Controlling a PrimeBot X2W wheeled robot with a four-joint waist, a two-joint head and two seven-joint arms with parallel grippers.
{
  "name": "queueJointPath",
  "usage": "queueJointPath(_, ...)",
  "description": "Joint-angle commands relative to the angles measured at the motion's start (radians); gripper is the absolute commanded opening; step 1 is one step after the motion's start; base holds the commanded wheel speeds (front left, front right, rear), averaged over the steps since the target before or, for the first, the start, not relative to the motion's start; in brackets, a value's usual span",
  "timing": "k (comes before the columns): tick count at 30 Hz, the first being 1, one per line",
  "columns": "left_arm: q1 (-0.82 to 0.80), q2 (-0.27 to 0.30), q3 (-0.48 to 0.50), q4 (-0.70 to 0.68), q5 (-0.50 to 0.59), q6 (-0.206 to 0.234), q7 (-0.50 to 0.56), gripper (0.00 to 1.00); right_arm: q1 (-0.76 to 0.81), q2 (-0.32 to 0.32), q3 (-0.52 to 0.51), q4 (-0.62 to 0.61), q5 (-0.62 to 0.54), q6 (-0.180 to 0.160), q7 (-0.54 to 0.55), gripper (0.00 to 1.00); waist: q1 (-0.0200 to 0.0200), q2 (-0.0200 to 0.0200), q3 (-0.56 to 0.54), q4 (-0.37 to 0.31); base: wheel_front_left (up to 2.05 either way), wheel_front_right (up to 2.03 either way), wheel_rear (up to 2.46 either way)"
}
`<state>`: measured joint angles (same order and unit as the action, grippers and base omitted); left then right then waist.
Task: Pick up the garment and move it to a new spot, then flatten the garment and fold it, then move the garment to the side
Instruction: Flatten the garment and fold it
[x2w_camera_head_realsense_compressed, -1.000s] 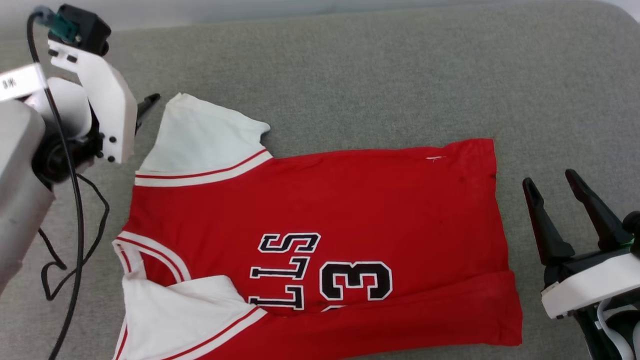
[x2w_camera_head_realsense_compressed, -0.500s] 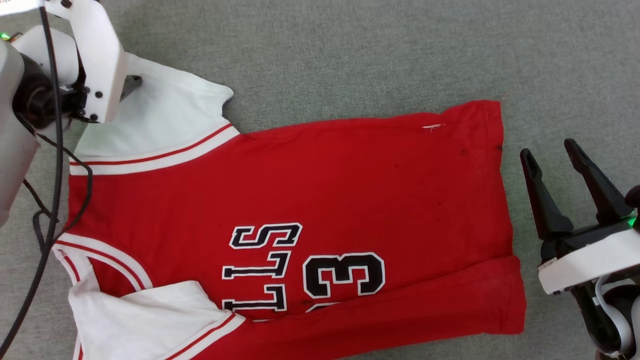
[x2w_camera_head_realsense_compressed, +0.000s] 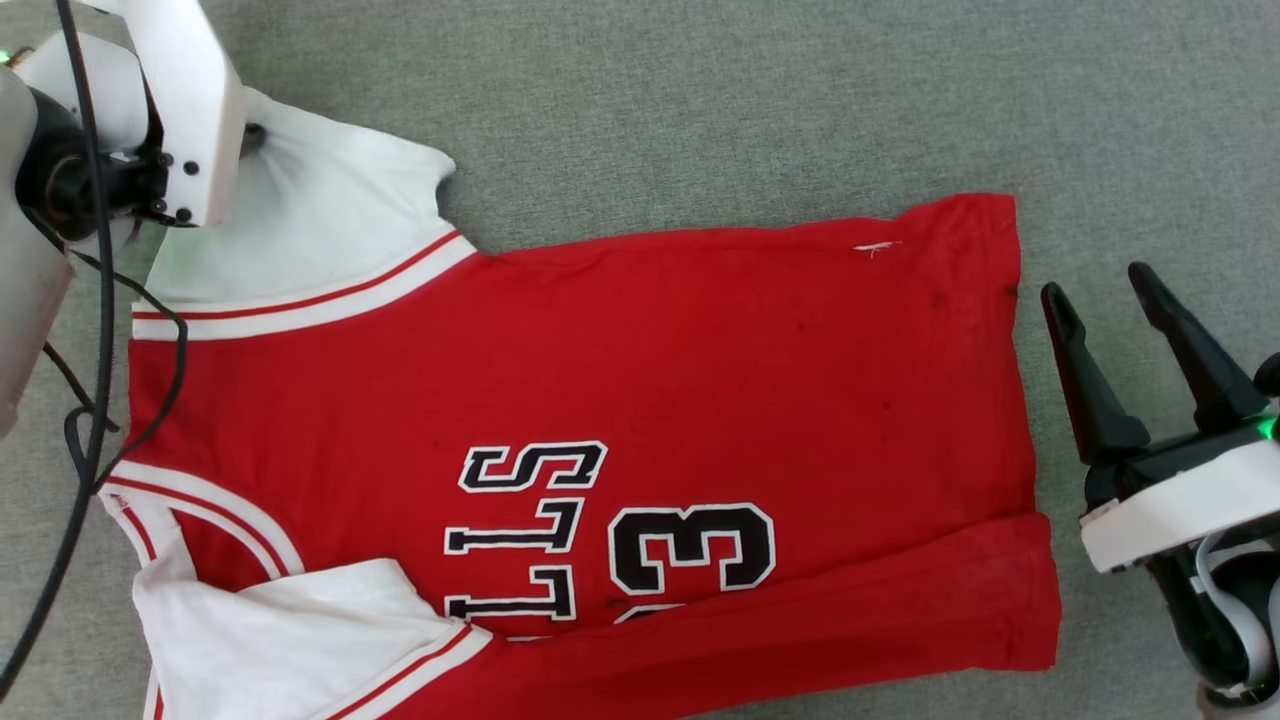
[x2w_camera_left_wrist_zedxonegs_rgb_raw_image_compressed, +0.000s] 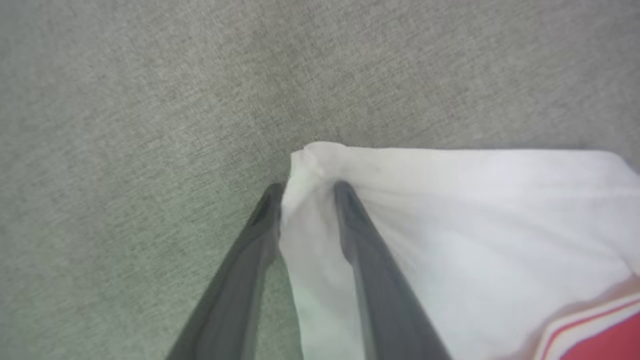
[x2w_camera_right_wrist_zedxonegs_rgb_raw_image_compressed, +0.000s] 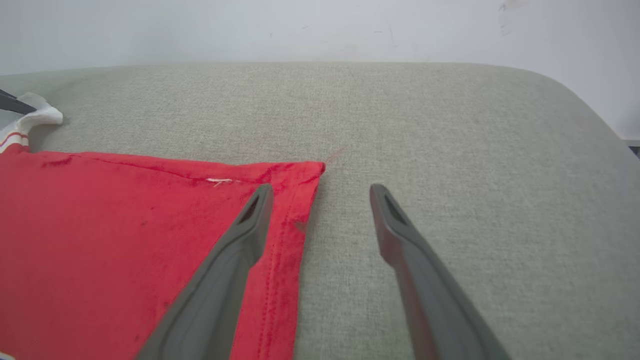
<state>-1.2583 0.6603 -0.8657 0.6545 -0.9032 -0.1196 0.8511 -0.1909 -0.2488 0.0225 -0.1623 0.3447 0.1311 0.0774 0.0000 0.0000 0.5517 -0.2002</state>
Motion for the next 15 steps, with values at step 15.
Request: queueJointPath(15,0.043,-0.029,-0.071,-0.098,0.020,-0.010,-0.167,0.00,-0.191,-0.241,0.052,-0.028,0.074,-0.001,0.254,1.00,0.0000,0.0000,-0.089,0.086,0.00,0.00,0.00)
